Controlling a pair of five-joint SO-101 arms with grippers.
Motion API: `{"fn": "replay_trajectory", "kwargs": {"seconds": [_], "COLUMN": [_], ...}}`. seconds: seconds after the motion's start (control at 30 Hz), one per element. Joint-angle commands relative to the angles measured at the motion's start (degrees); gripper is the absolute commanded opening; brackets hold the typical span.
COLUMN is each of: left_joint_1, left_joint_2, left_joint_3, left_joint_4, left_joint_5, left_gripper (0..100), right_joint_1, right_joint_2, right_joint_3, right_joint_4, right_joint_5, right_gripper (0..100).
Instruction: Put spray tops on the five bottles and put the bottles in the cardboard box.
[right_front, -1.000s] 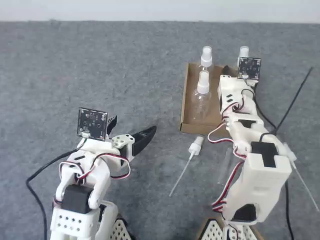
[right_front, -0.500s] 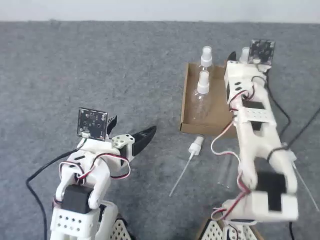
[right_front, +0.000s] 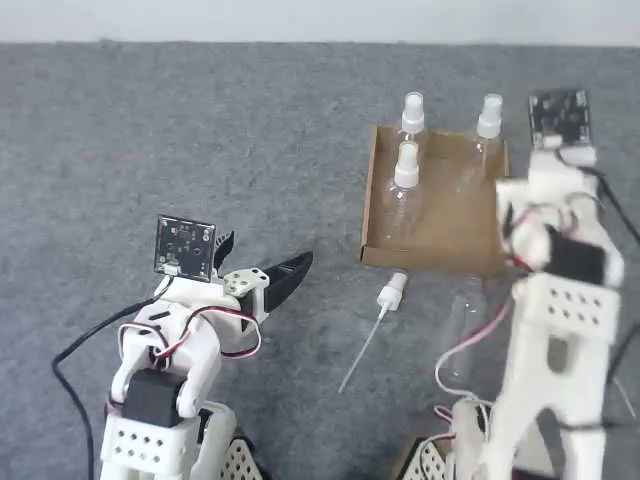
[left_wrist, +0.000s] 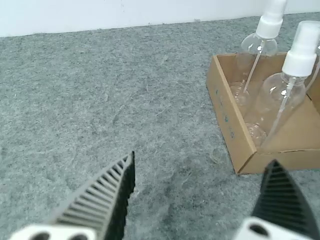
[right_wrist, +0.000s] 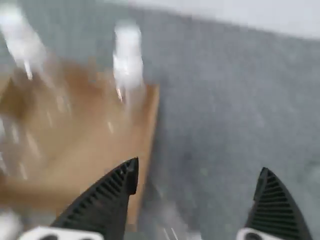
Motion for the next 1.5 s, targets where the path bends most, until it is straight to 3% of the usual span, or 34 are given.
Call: {"fn": "replay_trajectory", "kwargs": {"seconds": [0.0,0.23,0.33,0.47,0.63,0.97,1.03,1.17,1.23,1.47], "left_joint_1": [-0.4,-0.4,-0.3,-0.3,-0.1,-0.1,-0.1,-0.1,0.0,-0.4], "left_joint_2": [-1.0,-1.0,-0.9,-0.9,-0.8,-0.9,-0.9,-0.9,-0.9,-1.0], "left_joint_3": [-1.0,-1.0,-0.8,-0.7,-0.7,-0.7,-0.7,-0.7,-0.7,-0.7], "left_joint_4": [-0.5,-0.4,-0.4,-0.4,-0.4,-0.4,-0.4,-0.4,-0.4,-0.4], "left_joint_5": [0.6,0.7,0.7,0.7,0.7,0.7,0.7,0.7,0.7,0.7], "left_gripper": [37,37,37,37,37,37,37,37,37,37], "right_joint_1": [7.2,21.1,23.6,24.9,24.7,25.0,25.1,26.5,27.6,25.7], "right_joint_2": [-6.6,1.5,9.5,20.0,30.4,43.2,44.4,44.9,43.4,29.9], "right_joint_3": [1.1,3.0,2.8,2.8,2.6,-0.1,-0.1,-0.4,-2.2,-15.6], "right_joint_4": [9.4,7.0,0.9,-6.2,-9.5,-11.8,-12.8,-14.9,-13.8,6.3], "right_joint_5": [12.7,22.6,22.9,23.0,25.2,25.1,25.1,25.1,25.0,16.4], "right_gripper": [31.1,30.7,29.2,20.9,27.5,26.2,22.9,6.7,0.4,0.7]}}
